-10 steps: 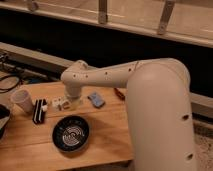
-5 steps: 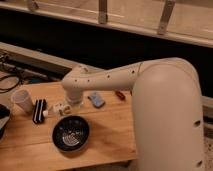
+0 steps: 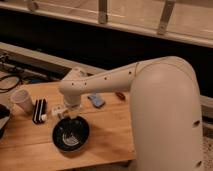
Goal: Place the bottle in the ceramic bowl
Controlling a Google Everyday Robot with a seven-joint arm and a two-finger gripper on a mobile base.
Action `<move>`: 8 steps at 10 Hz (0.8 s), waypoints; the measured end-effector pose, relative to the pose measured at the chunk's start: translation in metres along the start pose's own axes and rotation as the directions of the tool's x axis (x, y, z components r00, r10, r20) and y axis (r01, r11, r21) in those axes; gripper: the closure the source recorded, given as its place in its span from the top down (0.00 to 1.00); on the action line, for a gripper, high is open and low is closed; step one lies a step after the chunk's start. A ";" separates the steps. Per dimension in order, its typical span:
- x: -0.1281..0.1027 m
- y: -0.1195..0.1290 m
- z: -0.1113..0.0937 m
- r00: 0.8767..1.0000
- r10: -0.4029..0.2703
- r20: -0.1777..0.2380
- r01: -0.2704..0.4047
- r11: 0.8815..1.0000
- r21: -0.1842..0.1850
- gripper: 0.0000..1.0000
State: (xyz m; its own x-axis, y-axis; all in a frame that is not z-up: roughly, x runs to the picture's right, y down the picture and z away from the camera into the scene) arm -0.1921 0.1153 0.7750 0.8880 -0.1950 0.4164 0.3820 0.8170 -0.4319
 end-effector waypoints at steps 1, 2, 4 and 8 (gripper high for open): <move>0.000 0.000 0.000 1.000 -0.001 0.001 0.001 1.000 -0.002 0.00; 0.001 0.004 0.001 1.000 0.001 0.000 -0.001 1.000 -0.025 0.00; 0.001 0.027 0.001 1.000 0.020 0.002 -0.020 0.998 -0.064 0.00; 0.001 0.040 0.000 0.999 0.038 0.003 -0.037 0.997 -0.069 0.14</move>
State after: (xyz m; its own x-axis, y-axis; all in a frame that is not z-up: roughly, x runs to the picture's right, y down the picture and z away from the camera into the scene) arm -0.1764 0.1475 0.7582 0.9010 -0.1626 0.4021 0.3653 0.7844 -0.5013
